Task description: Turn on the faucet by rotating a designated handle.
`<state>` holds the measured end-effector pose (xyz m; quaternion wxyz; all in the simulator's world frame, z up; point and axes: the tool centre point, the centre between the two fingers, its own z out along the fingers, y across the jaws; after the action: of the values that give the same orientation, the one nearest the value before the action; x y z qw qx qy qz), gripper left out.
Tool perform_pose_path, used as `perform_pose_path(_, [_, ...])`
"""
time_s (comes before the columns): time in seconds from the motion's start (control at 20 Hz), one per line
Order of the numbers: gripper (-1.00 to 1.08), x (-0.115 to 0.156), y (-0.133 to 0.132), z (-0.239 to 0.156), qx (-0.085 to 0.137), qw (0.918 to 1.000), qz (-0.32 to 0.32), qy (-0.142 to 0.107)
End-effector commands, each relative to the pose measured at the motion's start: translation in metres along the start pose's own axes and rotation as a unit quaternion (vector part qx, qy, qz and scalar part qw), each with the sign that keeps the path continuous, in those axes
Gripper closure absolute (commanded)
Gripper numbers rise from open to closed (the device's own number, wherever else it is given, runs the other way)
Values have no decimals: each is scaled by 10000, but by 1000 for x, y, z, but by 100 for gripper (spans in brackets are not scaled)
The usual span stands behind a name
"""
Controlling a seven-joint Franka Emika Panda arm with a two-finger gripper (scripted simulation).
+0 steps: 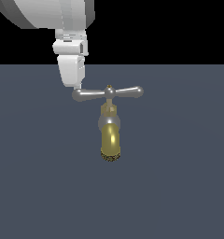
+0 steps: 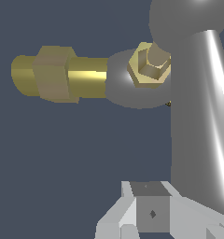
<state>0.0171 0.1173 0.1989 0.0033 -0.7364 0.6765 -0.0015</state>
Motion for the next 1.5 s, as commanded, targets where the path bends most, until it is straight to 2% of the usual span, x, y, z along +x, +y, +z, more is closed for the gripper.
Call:
perform_pose_path(0.0, [108, 0, 11, 0, -35, 10000, 4, 14])
perform_pose_path(0.75, [108, -4, 54, -1, -34, 10000, 5, 12])
perform_pose_path(0.8, [108, -3, 48, 0, -8, 10000, 20, 1])
perform_pose_path(1.45, [108, 21, 82, -1, -18, 10000, 15, 5])
